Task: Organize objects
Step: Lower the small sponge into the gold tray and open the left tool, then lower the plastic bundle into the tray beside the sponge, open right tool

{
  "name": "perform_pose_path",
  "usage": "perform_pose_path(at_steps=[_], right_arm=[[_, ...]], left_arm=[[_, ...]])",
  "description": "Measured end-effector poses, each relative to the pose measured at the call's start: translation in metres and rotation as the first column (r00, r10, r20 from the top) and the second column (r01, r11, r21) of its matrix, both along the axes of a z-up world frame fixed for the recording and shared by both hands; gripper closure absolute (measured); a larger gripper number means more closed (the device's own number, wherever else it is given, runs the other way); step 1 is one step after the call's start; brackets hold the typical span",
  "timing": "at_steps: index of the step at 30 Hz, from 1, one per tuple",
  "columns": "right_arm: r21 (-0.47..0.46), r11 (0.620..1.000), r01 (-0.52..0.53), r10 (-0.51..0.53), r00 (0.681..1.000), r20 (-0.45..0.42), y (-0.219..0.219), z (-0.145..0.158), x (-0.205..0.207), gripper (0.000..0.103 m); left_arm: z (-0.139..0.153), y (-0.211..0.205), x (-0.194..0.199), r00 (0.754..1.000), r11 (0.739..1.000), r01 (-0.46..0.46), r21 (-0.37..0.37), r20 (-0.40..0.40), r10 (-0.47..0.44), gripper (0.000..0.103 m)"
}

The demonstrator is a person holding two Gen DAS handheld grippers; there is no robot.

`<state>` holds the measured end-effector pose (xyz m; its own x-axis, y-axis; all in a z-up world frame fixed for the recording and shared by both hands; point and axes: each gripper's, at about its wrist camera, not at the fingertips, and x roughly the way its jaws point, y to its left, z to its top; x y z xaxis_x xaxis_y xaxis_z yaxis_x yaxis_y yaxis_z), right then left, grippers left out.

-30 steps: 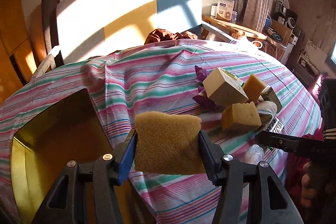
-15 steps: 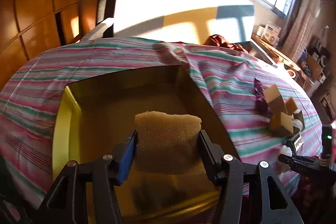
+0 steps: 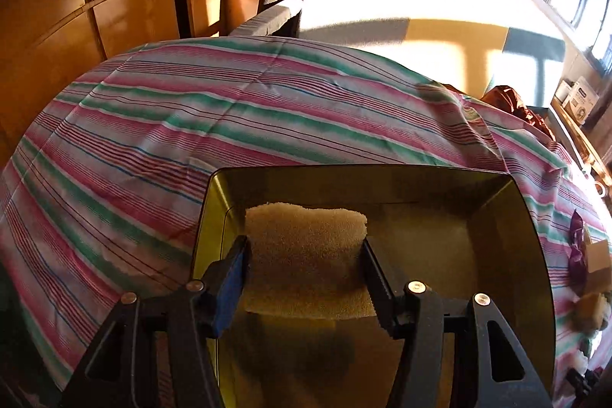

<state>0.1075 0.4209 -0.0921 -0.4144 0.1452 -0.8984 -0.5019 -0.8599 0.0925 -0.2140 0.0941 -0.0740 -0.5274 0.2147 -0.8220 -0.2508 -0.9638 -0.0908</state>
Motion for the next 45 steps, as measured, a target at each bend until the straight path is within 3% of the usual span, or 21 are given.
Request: perform_pose_path(at_steps=[4,7,10,16,20,27,35,39,45], right_arm=[[0.004,1.000,-0.004,0.004,1.000,0.006,0.000,0.000,-0.001,0.068],[0.014,1.000,-0.011,0.010,1.000,0.014,-0.001,-0.001,-0.003,0.068],[0.022,1.000,-0.016,0.016,1.000,0.017,-0.003,-0.001,-0.006,0.068],[0.006,1.000,-0.028,0.028,0.999,-0.041,-0.009,0.017,-0.014,0.069],[0.001,0.992,-0.124,0.124,0.985,-0.121,-0.036,0.046,-0.035,0.069],[0.001,0.932,-0.363,0.357,0.914,-0.193,-0.119,0.074,-0.094,0.069],[-0.072,0.842,-0.535,0.517,0.837,-0.182,-0.203,0.061,-0.156,0.069],[-0.122,0.812,-0.571,0.551,0.818,-0.164,-0.234,0.046,-0.189,0.069],[-0.228,0.792,-0.566,0.547,0.824,-0.145,-0.268,0.028,-0.245,0.068]], left_arm=[[-0.005,0.000,-0.013,0.999,0.999,-0.034,-0.001,0.010,0.034,0.037],[0.005,-0.001,-0.010,0.999,0.999,-0.039,0.005,-0.025,0.039,0.027],[0.016,-0.008,0.000,0.998,0.999,-0.034,0.022,-0.055,0.035,0.024],[0.039,-0.032,0.047,0.991,0.999,-0.026,0.025,-0.130,0.029,0.023],[0.045,-0.052,0.088,0.986,0.998,-0.039,0.042,-0.162,0.045,0.016],[0.044,-0.091,0.134,0.985,0.992,-0.091,0.086,-0.142,0.102,0.016],[0.033,-0.124,0.166,0.978,0.985,-0.154,0.080,-0.129,0.164,0.015],[0.025,-0.134,0.175,0.977,0.980,-0.176,0.089,-0.106,0.185,0.015],[0.021,-0.145,0.180,0.974,0.977,-0.193,0.090,-0.105,0.202,0.015]])
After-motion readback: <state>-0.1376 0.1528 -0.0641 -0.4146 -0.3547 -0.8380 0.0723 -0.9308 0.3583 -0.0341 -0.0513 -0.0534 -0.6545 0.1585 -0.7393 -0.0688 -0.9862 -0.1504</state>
